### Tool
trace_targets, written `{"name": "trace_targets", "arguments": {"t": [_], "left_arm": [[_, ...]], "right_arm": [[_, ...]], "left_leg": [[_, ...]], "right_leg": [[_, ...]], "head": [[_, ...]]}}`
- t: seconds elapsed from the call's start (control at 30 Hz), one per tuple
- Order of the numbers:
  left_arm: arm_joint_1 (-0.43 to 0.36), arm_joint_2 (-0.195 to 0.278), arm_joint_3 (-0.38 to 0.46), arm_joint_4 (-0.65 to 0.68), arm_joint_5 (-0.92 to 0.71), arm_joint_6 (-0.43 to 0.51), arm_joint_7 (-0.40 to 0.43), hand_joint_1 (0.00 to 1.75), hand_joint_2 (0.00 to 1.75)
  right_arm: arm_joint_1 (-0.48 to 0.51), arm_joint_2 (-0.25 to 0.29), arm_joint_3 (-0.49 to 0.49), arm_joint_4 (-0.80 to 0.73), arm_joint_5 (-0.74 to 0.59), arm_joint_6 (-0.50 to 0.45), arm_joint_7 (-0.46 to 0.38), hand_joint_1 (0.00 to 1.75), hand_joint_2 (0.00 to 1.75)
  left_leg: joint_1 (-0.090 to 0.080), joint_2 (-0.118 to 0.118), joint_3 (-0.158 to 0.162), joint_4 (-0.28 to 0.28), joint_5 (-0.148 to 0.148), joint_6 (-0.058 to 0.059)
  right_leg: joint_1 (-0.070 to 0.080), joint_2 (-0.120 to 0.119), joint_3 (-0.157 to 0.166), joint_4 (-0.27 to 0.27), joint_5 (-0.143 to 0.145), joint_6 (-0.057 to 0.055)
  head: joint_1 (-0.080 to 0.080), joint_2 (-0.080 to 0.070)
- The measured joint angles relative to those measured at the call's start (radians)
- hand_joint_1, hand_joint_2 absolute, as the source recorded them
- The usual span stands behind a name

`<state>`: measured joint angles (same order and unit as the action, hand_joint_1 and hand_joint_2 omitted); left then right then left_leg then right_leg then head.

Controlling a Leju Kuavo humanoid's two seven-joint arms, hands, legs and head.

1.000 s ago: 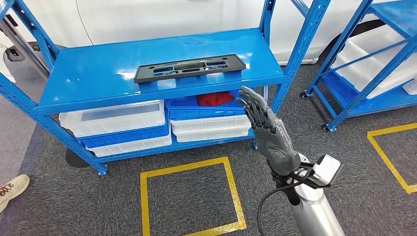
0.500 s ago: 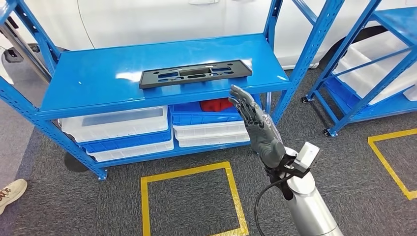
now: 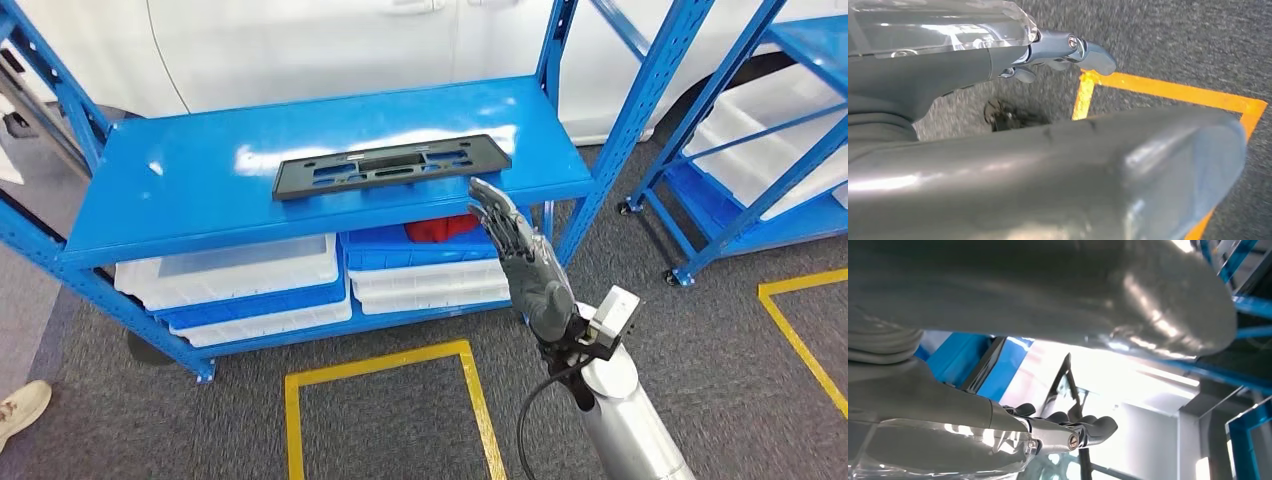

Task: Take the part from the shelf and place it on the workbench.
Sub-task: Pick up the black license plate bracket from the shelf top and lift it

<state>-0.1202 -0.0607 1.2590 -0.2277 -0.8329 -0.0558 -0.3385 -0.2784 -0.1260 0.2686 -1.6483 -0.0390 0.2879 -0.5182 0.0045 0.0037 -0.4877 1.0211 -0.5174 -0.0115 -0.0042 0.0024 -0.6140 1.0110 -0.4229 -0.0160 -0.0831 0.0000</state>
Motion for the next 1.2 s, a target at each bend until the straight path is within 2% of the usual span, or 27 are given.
{"name": "trace_targets", "arguments": {"t": [0.03, 0.07, 0.13, 0.17, 0.2, 0.23, 0.27, 0.3, 0.37, 0.4, 0.47, 0.5, 0.57, 0.63, 0.67, 0.7, 0.73, 0.77, 0.83, 0.87, 0.9, 0.97, 1.03, 1.07, 1.1, 1.17, 1.2], "left_arm": [[-0.001, 0.0, 0.0, 0.0, 0.001, 0.0, 0.0, 0.0, 0.0], [-0.001, 0.0, 0.0, 0.0, 0.001, 0.0, -0.001, 0.0, 0.0], [0.0, -0.001, 0.0, 0.0, 0.002, 0.001, -0.001, 0.0, 0.0], [0.003, -0.001, 0.001, 0.0, 0.003, 0.002, -0.001, 0.0, 0.0], [0.006, -0.001, 0.002, 0.0, 0.004, 0.002, -0.001, 0.0, 0.0], [0.008, -0.001, 0.002, 0.0, 0.005, 0.003, -0.001, 0.0, 0.0], [0.01, -0.001, 0.003, 0.0, 0.006, 0.003, -0.001, 0.0, 0.0], [0.011, 0.0, 0.004, 0.0, 0.006, 0.003, -0.001, 0.0, 0.0], [0.013, 0.0, 0.006, 0.0, 0.006, 0.004, -0.001, 0.0, 0.0], [0.014, 0.0, 0.006, 0.0, 0.006, 0.004, -0.001, 0.0, 0.0], [0.013, 0.0, 0.007, 0.0, 0.006, 0.004, -0.001, 0.0, 0.0], [0.013, -0.001, 0.007, 0.0, 0.006, 0.005, -0.001, 0.0, 0.0], [0.01, -0.001, 0.007, 0.0, 0.005, 0.005, -0.001, 0.0, 0.0], [0.008, -0.001, 0.007, 0.0, 0.002, 0.006, -0.001, 0.0, 0.0], [0.008, -0.001, 0.007, 0.0, -0.001, 0.006, -0.001, 0.0, 0.0], [0.008, -0.001, 0.007, 0.0, -0.004, 0.006, -0.001, 0.0, 0.0], [0.008, -0.001, 0.007, 0.0, -0.007, 0.006, -0.001, 0.0, 0.0], [0.008, -0.001, 0.006, 0.0, -0.01, 0.006, 0.0, 0.0, 0.0], [0.007, -0.003, 0.004, 0.0, -0.017, 0.006, 0.002, 0.0, 0.0], [0.005, -0.004, 0.004, 0.001, -0.019, 0.006, 0.003, 0.0, 0.0], [0.003, -0.005, 0.003, 0.001, -0.02, 0.006, 0.004, 0.0, 0.0], [0.0, -0.005, 0.003, 0.001, -0.021, 0.006, 0.005, 0.0, 0.0], [-0.003, -0.004, 0.001, 0.001, -0.021, 0.006, 0.006, 0.0, 0.0], [-0.004, -0.003, 0.0, 0.001, -0.022, 0.006, 0.006, 0.0, 0.0], [-0.006, -0.003, -0.001, 0.001, -0.023, 0.007, 0.007, 0.0, 0.0], [-0.005, -0.003, -0.004, 0.001, -0.025, 0.009, 0.008, 0.0, 0.0], [-0.004, -0.003, -0.005, 0.001, -0.026, 0.01, 0.008, 0.0, 0.0]], "right_arm": [[-0.002, 0.0, 0.001, 0.002, 0.002, -0.002, 0.003, 0.0, 0.0], [-0.004, 0.001, 0.002, 0.005, 0.004, -0.003, 0.006, 0.0, 0.0], [-0.007, 0.002, 0.005, 0.011, 0.006, -0.004, 0.012, 0.0, 0.0], [-0.007, 0.004, 0.006, 0.015, 0.007, -0.004, 0.015, 0.0, 0.0], [-0.007, 0.004, 0.008, 0.018, 0.008, -0.004, 0.017, 0.0, 0.0], [-0.007, 0.005, 0.009, 0.021, 0.008, -0.004, 0.019, 0.0, 0.0], [-0.007, 0.005, 0.01, 0.023, 0.009, -0.004, 0.02, 0.0, 0.0], [-0.007, 0.005, 0.01, 0.026, 0.009, -0.004, 0.02, 0.0, 0.0], [-0.007, 0.006, 0.012, 0.03, 0.01, -0.004, 0.021, 0.0, 0.0], [-0.006, 0.006, 0.012, 0.032, 0.011, -0.004, 0.021, 0.0, 0.0], [-0.007, 0.007, 0.014, 0.033, 0.012, -0.004, 0.021, 0.0, 0.0], [-0.008, 0.007, 0.014, 0.033, 0.012, -0.004, 0.02, 0.0, 0.0], [-0.009, 0.007, 0.014, 0.033, 0.012, -0.004, 0.02, 0.0, 0.0], [-0.007, 0.007, 0.014, 0.033, 0.011, -0.003, 0.02, 0.0, 0.0], [-0.003, 0.007, 0.014, 0.033, 0.011, -0.003, 0.02, 0.0, 0.0], [0.001, 0.007, 0.014, 0.033, 0.011, -0.003, 0.02, 0.0, 0.0], [0.006, 0.006, 0.014, 0.033, 0.01, -0.003, 0.02, 0.0, 0.0], [0.01, 0.004, 0.013, 0.033, 0.008, -0.004, 0.02, 0.0, 0.0], [0.017, 0.001, 0.01, 0.033, 0.004, -0.004, 0.02, 0.0, 0.0], [0.021, -0.001, 0.009, 0.033, 0.002, -0.005, 0.02, 0.0, 0.0], [0.025, -0.003, 0.008, 0.032, 0.001, -0.006, 0.021, 0.0, 0.0], [0.03, -0.006, 0.006, 0.029, 0.0, -0.006, 0.021, 0.0, 0.0], [0.031, -0.008, 0.005, 0.026, 0.0, -0.007, 0.02, 0.0, 0.0], [0.031, -0.008, 0.005, 0.025, 0.0, -0.007, 0.02, 0.0, 0.0], [0.032, -0.008, 0.005, 0.025, -0.001, -0.007, 0.02, 0.0, 0.0], [0.035, -0.008, 0.005, 0.024, -0.002, -0.006, 0.021, 0.0, 0.0], [0.036, -0.008, 0.005, 0.024, -0.002, -0.006, 0.025, 0.0, 0.0]], "left_leg": [[0.001, 0.0, -0.013, 0.032, -0.008, -0.005], [0.003, 0.0, -0.043, 0.086, -0.024, -0.009], [0.006, 0.0, -0.133, 0.218, -0.07, -0.017], [0.007, 0.0, -0.172, 0.261, -0.087, -0.019], [0.007, 0.0, -0.196, 0.271, -0.088, -0.019], [0.007, 0.0, -0.202, 0.244, -0.067, -0.017], [0.006, 0.0, -0.196, 0.189, -0.025, -0.013], [0.005, -0.001, -0.186, 0.119, 0.037, -0.007], [-0.001, -0.001, -0.171, 0.023, 0.117, 0.005], [-0.004, -0.001, -0.169, 0.004, 0.132, 0.012], [-0.005, -0.002, -0.154, -0.003, 0.123, 0.025], [-0.003, -0.003, -0.141, -0.01, 0.119, 0.031], [0.001, -0.003, -0.113, -0.022, 0.108, 0.041], [0.001, -0.004, -0.094, -0.025, 0.092, 0.046], [0.0, -0.005, -0.084, -0.025, 0.082, 0.047], [0.0, -0.006, -0.072, -0.025, 0.073, 0.047], [0.0, -0.007, -0.058, -0.025, 0.062, 0.046], [0.0, -0.007, -0.043, -0.025, 0.052, 0.045], [-0.001, -0.008, -0.019, -0.024, 0.03, 0.038], [-0.002, -0.008, -0.012, -0.024, 0.021, 0.032], [-0.003, -0.009, -0.006, -0.024, 0.014, 0.026], [-0.005, -0.009, 0.002, -0.021, 0.009, 0.013], [-0.003, -0.008, -0.005, 0.012, -0.001, 0.005], [-0.001, -0.008, -0.025, 0.053, -0.018, 0.0], [0.001, -0.008, -0.058, 0.112, -0.041, -0.003], [0.004, -0.007, -0.138, 0.233, -0.091, -0.01], [0.005, -0.007, -0.166, 0.262, -0.097, -0.011]], "right_leg": [[-0.002, 0.0, 0.013, -0.002, -0.006, -0.005], [-0.003, -0.001, 0.026, -0.004, -0.013, -0.009], [-0.002, 0.0, 0.044, -0.004, -0.031, -0.014], [-0.001, 0.002, 0.055, -0.004, -0.041, -0.014], [-0.001, 0.003, 0.067, -0.004, -0.051, -0.014], [-0.001, 0.005, 0.082, -0.004, -0.062, -0.013], [0.0, 0.006, 0.098, -0.004, -0.074, -0.011], [0.0, 0.006, 0.113, -0.004, -0.087, -0.008], [0.001, 0.008, 0.13, -0.005, -0.108, 0.002], [0.0, 0.009, 0.134, -0.005, -0.113, 0.008], [0.0, 0.01, 0.138, 0.002, -0.111, 0.021], [0.0, 0.01, 0.132, 0.025, -0.105, 0.027], [-0.002, 0.008, 0.08, 0.117, -0.108, 0.036], [-0.005, 0.007, -0.005, 0.232, -0.153, 0.042], [-0.007, 0.006, -0.044, 0.269, -0.178, 0.044], [-0.008, 0.005, -0.069, 0.28, -0.188, 0.046], [-0.009, 0.004, -0.079, 0.26, -0.175, 0.047], [-0.009, 0.003, -0.074, 0.211, -0.136, 0.046], [-0.005, -0.001, -0.045, 0.081, -0.031, 0.037], [-0.002, -0.002, -0.036, 0.036, 0.001, 0.03], [0.002, -0.003, -0.032, 0.012, 0.019, 0.023], [0.002, 0.0, -0.026, 0.003, 0.019, 0.01], [-0.002, 0.002, -0.008, -0.004, 0.016, -0.002], [-0.003, 0.002, 0.001, -0.005, 0.011, -0.007], [-0.003, 0.002, 0.007, -0.007, 0.006, -0.011], [-0.001, 0.003, 0.017, -0.007, -0.006, -0.014], [-0.001, 0.004, 0.024, -0.006, -0.012, -0.014]], "head": [[0.0, 0.0], [0.0, 0.0], [0.0, 0.0], [0.0, 0.0], [0.0, 0.0], [0.0, 0.0], [0.0, 0.0], [0.0, 0.0], [0.0, 0.0], [0.0, 0.0], [0.0, 0.0], [0.0, 0.0], [0.0, 0.0], [0.0, 0.0], [0.0, 0.0], [0.0, 0.0], [0.0, 0.0], [0.0, 0.0], [0.0, 0.0], [0.0, 0.0], [0.001, 0.0], [0.0, 0.0], [0.0, 0.0], [0.0, 0.0], [0.0, 0.0], [0.0, 0.0], [0.0, 0.0]]}}
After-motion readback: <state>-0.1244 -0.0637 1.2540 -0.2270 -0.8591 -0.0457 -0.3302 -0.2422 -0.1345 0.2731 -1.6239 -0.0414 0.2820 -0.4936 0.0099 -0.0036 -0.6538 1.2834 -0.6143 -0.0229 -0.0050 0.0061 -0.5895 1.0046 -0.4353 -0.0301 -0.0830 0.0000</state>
